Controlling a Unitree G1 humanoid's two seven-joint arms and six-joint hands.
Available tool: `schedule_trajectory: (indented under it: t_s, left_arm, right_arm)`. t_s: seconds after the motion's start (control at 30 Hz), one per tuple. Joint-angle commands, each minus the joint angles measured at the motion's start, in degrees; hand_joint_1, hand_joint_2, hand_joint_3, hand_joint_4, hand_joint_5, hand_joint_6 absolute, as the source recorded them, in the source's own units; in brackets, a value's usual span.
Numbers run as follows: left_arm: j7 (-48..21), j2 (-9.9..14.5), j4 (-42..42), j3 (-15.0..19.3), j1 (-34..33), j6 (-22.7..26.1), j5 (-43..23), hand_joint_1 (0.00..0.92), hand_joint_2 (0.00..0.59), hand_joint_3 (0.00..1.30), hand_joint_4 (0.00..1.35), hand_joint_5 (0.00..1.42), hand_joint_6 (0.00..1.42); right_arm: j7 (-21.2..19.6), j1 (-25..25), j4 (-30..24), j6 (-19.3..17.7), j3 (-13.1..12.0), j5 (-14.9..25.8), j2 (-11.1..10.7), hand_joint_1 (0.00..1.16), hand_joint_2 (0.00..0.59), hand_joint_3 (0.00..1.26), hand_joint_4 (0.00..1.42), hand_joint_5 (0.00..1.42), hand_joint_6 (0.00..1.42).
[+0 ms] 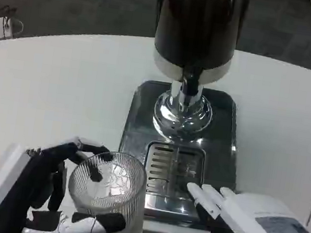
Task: Grasp the cup under the faucet to collect the drink, then remove the cup.
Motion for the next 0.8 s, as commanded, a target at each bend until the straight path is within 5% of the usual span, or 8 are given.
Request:
schedule_trajectory:
  t_s: [0.03, 0.8]
  left_arm:
    - [-0.22, -0.26, -1.71, 0.75, 0.57, -0.74, -1.28, 0.521, 0.0, 0.99, 1.1, 1.26, 1.42]
    - [0.11, -0.33, -1.33, 0.98, 0.73, -0.88, -1.13, 0.521, 0.0, 0.99, 1.1, 1.26, 1.42]
  right_arm:
    - [-0.29, 0.63, -0.91, -1.37, -0.41, 0.35, 0.75, 0.53, 0.476, 0.0, 0.0, 0.0, 0.0]
    - [-0.51, 1.53, -0.91, -3.88, -1.97, 0.61, 2.56, 0.52, 0.478, 0.0, 0.0, 0.0, 0.0]
